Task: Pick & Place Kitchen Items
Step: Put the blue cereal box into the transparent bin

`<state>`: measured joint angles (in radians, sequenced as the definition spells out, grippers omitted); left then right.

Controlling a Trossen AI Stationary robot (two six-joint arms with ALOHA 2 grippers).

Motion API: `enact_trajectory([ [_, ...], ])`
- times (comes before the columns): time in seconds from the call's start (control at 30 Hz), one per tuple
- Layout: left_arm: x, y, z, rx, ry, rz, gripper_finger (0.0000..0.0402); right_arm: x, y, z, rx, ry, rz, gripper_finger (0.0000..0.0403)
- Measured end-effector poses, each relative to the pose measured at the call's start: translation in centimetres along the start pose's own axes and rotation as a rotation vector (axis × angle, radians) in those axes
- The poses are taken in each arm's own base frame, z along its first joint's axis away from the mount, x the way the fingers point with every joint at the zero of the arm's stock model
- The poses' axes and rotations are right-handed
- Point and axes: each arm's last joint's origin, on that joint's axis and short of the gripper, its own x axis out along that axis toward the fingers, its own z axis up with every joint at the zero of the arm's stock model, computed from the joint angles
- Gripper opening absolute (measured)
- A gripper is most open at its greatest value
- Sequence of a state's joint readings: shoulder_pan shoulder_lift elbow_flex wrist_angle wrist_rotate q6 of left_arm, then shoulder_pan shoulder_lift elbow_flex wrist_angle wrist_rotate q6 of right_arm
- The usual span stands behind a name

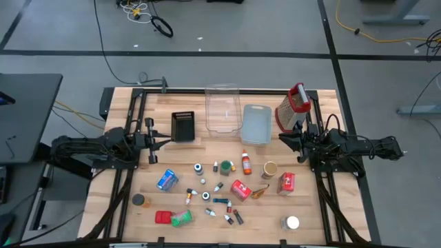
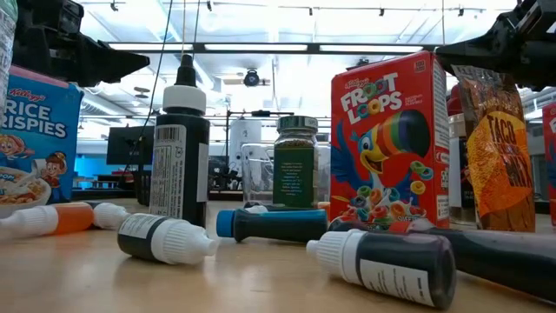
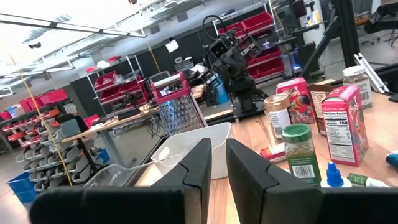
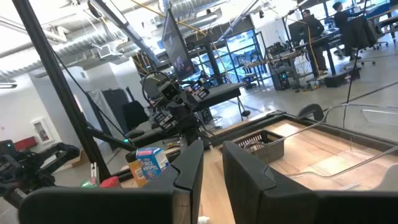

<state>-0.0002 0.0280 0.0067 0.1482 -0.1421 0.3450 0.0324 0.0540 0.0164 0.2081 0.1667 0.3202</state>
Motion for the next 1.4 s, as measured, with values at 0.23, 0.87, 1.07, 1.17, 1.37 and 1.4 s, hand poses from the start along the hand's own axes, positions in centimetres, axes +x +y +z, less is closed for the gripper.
enact_trajectory([
  [0.23, 0.0, 0.0, 0.0, 0.000, 0.000, 0.000, 0.0057, 0.0, 0.0, 0.0, 0.000, 0.000, 0.000, 0.0068],
  [0.87, 0.0, 0.0, 0.0, 0.077, -0.001, -0.001, 0.0057, 0.0, 0.0, 0.0, 0.000, 0.000, 0.000, 0.0068],
  [1.07, 0.0, 0.0, 0.1, -0.014, -0.006, -0.003, 0.0057, 0.0, 0.0, 0.0, 0.000, 0.000, 0.000, 0.0068],
  [1.17, 0.0, 0.1, 0.4, -0.040, -0.042, -0.007, 0.0057, 0.0, 0.0, 0.0, 0.000, 0.000, 0.000, 0.0068],
  [1.37, -0.2, 0.1, 1.7, -0.230, -0.211, -0.132, 0.0057, 0.0, 0.0, 0.0, 0.000, 0.000, 0.000, 0.0068],
  [1.4, -0.3, 0.1, 2.0, -0.279, -0.246, -0.172, 0.0057, 0.0, 0.0, 0.0, 0.000, 0.000, 0.000, 0.0068],
])
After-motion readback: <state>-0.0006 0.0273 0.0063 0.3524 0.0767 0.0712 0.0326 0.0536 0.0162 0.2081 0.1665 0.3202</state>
